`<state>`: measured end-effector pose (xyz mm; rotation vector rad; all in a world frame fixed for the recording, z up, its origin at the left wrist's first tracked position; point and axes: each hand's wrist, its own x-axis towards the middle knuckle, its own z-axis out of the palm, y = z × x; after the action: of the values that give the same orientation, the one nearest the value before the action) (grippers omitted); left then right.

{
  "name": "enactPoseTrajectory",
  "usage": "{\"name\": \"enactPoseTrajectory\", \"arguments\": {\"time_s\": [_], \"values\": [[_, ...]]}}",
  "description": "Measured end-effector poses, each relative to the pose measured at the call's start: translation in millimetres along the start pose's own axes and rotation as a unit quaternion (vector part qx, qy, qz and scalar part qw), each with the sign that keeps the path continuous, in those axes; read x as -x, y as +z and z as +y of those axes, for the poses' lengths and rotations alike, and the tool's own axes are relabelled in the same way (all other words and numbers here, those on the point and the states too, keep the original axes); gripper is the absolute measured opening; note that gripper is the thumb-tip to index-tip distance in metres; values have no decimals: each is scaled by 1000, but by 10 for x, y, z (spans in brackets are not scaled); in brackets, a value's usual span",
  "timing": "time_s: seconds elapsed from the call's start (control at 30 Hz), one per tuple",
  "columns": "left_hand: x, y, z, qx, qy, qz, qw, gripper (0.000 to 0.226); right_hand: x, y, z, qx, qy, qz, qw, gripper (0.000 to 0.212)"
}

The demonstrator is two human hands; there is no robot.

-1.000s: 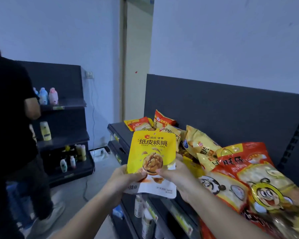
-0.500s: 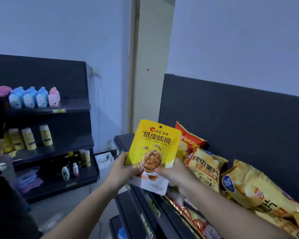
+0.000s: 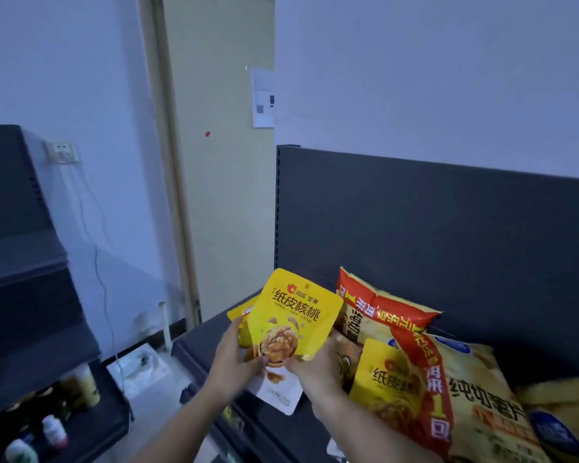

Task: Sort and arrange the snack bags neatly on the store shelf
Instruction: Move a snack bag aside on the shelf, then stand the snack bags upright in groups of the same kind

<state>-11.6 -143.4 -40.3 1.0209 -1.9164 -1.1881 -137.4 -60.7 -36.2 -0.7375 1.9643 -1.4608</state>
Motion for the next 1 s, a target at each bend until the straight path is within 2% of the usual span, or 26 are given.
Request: {"name": "enactPoseTrajectory", "arguments": {"time_s": [0.1,0.13,0.17,0.23,0.27,0.3,0.4,0.5,0.6,0.67,0.77,0.87,1.0], "values": [[-300,70,-426,-25,-14,-20,999,55,-128,161,104,52,-14,9,998,89],[-404,124,-604,-47,-27,-41,998,61,-152,220,134,86,-29,6,996,95],[-456,173,-658,-86,-36,-62,994,79,-159,273,139,137,-39,-1,990,98],[-454,238,-586,-183,-33,-90,978,126,-193,352,145,249,-52,-18,967,88],[-430,260,-540,-224,-19,-86,971,139,-221,376,149,286,-53,-27,956,81],[-425,274,-535,-244,-4,-82,966,142,-244,392,146,309,-54,-35,949,79],[-507,307,-599,-249,24,-90,964,122,-294,417,172,350,-51,-49,934,82],[-547,320,-635,-270,33,-85,959,127,-252,415,174,353,-50,-62,932,83],[-545,298,-555,-266,37,-70,961,109,-155,340,182,361,-60,-49,929,71],[-566,305,-455,-268,71,-46,960,94,-93,230,190,367,-61,-45,927,65],[-529,409,-240,-260,117,-42,958,78,1,-20,134,323,-75,-42,943,59],[-377,614,98,-239,151,-51,958,79,106,-376,-37,281,-127,-1,951,42],[-89,988,627,-150,197,-104,963,61,291,-1027,-252,289,-193,67,935,41]]}}
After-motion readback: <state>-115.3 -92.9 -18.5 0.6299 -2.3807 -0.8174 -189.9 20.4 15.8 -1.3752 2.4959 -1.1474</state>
